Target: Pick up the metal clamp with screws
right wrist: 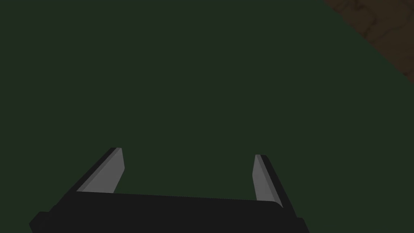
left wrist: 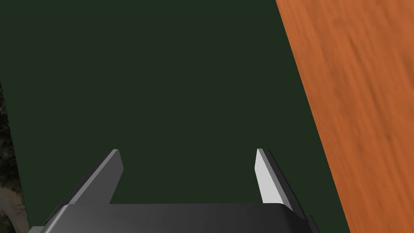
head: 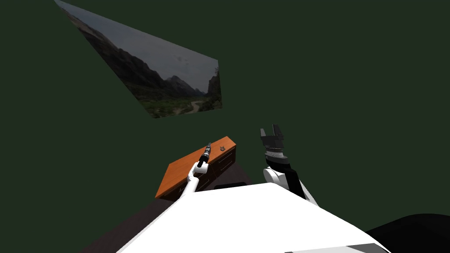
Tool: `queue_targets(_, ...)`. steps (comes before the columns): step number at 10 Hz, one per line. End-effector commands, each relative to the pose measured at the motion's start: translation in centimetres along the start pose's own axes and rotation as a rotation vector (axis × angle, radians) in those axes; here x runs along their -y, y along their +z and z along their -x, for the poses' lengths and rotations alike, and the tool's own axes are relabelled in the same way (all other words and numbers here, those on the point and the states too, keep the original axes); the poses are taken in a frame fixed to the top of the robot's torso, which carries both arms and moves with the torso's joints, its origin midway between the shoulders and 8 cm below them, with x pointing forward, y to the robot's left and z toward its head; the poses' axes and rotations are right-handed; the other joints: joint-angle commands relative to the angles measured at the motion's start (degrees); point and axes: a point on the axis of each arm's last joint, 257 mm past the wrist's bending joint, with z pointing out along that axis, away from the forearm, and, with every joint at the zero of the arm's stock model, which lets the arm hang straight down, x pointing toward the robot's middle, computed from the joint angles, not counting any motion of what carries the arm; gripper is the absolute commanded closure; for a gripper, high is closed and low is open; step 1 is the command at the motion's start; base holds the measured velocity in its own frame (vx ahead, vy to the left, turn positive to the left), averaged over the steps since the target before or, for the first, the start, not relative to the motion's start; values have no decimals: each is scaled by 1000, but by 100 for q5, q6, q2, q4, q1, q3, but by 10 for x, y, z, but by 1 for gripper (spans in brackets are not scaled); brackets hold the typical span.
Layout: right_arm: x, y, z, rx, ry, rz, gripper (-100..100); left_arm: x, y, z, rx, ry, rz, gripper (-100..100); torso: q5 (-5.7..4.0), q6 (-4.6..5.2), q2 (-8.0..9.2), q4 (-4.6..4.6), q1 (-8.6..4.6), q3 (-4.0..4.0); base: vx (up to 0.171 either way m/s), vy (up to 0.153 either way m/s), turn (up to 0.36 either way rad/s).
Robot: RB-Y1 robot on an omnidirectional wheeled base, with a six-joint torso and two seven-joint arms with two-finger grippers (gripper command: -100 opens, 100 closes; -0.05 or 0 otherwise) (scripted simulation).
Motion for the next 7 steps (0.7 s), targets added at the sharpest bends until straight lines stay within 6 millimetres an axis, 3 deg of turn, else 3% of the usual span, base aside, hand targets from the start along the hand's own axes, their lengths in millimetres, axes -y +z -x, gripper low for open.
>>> queue_targets(1,0,0,0,0,0,0,0,-29,0,-4,-6,-7,83,-100,0,0,0,0,0,0,36,-1,-91)
queue_targets(7,0,0,0,0,0,0,0,-83,6,-14,-17,-18,251,-100,-2,0,5,1,-7,3,36,-4,-89)
